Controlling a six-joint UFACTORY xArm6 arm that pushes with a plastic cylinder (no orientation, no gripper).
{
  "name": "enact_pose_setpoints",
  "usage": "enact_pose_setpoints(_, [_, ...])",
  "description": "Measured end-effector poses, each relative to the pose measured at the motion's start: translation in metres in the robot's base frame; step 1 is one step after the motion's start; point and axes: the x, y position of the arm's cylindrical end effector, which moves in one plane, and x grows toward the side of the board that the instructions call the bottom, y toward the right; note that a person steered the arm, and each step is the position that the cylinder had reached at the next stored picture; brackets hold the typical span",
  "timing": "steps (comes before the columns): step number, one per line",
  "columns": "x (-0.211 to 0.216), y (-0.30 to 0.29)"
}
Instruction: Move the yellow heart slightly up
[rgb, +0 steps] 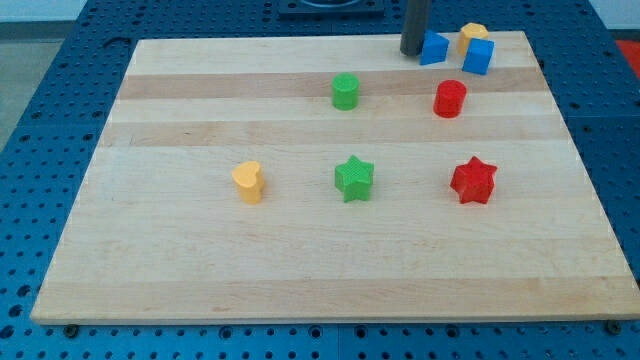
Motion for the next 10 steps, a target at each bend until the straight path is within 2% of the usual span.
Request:
enact_pose_setpoints(1, [-0.006, 0.021])
enact_pose_setpoints(4, [0.027, -0.011])
enact_pose_setpoints(5, [0.020, -0.087])
enact_pose_setpoints(6, [0.021, -0.196])
enact_pose_setpoints(7, [0.061, -0.315])
enact_pose_setpoints(8, [0.129, -0.369])
enact_pose_setpoints(10, [0.248, -0.378])
